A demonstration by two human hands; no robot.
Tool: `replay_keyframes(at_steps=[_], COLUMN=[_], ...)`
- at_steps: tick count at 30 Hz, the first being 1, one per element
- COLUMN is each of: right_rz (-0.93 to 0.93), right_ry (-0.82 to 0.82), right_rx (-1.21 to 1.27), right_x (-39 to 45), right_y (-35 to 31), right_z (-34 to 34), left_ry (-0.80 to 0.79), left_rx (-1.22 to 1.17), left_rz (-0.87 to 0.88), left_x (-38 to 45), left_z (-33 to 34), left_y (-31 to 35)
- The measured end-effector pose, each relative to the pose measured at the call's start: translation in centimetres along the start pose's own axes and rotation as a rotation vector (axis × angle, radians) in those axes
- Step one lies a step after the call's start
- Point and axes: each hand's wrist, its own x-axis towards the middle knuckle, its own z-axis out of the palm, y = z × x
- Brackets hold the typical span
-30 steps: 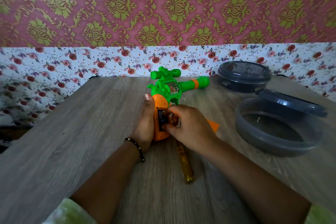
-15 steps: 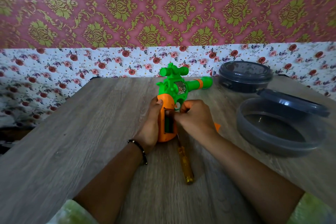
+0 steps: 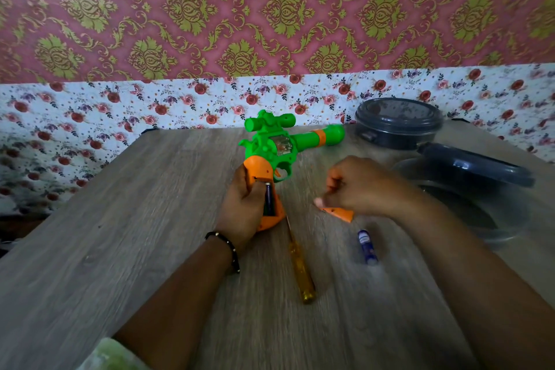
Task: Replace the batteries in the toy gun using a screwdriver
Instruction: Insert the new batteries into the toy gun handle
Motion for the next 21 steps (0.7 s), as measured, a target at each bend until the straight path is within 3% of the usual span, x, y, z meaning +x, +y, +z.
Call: replay_keyframes(at_steps=[6,11,14,18,21], right_rz=[0.235,0.259,0.067,-0.139,-0.249], right_ry=[-0.309,-0.405,-0.251,-0.100,0.007], right_rx=[-0.269,-0.318,-0.331,0.133,0.093], right_x=[-2.7,-3.0,-2.6,-1.8,-1.0], right_y=[-0.2,-0.7,-0.8,-2.3,-3.4], right_z=[-1.6,-0.8,-0.6,1.0,3.7], left_ry=[-0.004,-0.009,-0.007,0.019,0.040], left_rx=[0.055,0.068,0.054,0.067,0.077], left_rz=[0.029,0.011,0.003,-0.005,-0.005], left_x=[-0.2,-0.1,-0.2,-0.4,-0.5], left_z=[0.0,-0.3,-0.2,-0.1,0.0], left_y=[0.6,0.4,0.8,1.2,1.1])
